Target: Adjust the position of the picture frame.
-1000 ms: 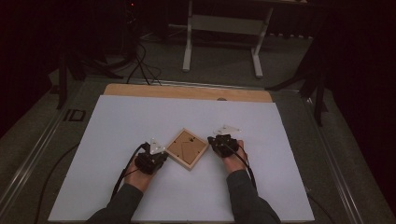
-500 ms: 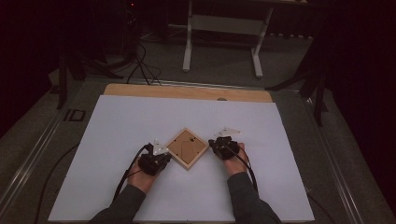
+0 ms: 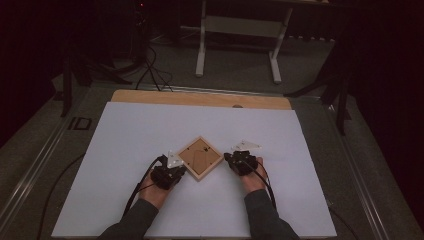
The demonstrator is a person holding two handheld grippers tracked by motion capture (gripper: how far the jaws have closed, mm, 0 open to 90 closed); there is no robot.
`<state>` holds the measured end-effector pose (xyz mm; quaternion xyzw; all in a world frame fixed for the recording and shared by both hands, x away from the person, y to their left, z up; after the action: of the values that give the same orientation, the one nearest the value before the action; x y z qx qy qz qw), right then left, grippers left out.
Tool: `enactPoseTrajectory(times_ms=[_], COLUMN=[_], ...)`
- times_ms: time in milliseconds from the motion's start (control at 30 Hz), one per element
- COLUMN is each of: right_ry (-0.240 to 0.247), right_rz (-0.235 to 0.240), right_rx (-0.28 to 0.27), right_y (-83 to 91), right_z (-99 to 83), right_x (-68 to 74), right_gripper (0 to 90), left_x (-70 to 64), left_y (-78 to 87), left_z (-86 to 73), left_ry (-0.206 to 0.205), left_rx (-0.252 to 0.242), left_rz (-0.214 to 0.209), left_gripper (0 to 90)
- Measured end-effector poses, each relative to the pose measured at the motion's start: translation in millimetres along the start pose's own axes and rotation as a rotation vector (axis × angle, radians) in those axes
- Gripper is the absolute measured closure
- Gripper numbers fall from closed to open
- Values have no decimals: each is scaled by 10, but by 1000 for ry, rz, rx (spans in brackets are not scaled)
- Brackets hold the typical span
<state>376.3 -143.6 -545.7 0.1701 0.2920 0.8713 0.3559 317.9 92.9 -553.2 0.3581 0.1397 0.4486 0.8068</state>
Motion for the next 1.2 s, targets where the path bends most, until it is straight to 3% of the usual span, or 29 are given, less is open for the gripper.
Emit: enactPoseTrajectory(times_ms=[267, 433, 600, 867, 1000, 1200], right_ry=[25, 31, 19, 6, -7, -19], right_rz=[-8, 0, 2, 29, 36, 41], right_rx=[32, 42, 42, 34, 24, 21], right_y=[-121, -103, -72, 5, 30, 50], right_z=[80, 70, 39, -39, -75, -98], right_x=[-36, -20, 26, 79, 111, 139], right_gripper=[898, 899, 899, 899, 900, 900], left_x=[4, 17, -28, -57, -110, -91], left_y=[-9, -18, -15, 22, 51, 53], left_z=[7, 14, 15, -9, -43, -45], left_ry=[10, 20, 6, 29, 15, 16], left_rx=[0, 3, 11, 12, 15, 15], left_rz=[1, 10, 20, 8, 12, 24], left_gripper=[896, 896, 897, 897, 897, 897])
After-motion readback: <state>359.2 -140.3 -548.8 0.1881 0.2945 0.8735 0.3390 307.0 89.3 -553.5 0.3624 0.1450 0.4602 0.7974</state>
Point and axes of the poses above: each handheld gripper's, and its own axes: y roughly backward along the jaws, z roughly out of its top, x roughly to its left, the point moved 3 cm from there along -y, roughly forward along the jaws, and after that the axes turned 7 degrees about z, right-handed, at the moved point
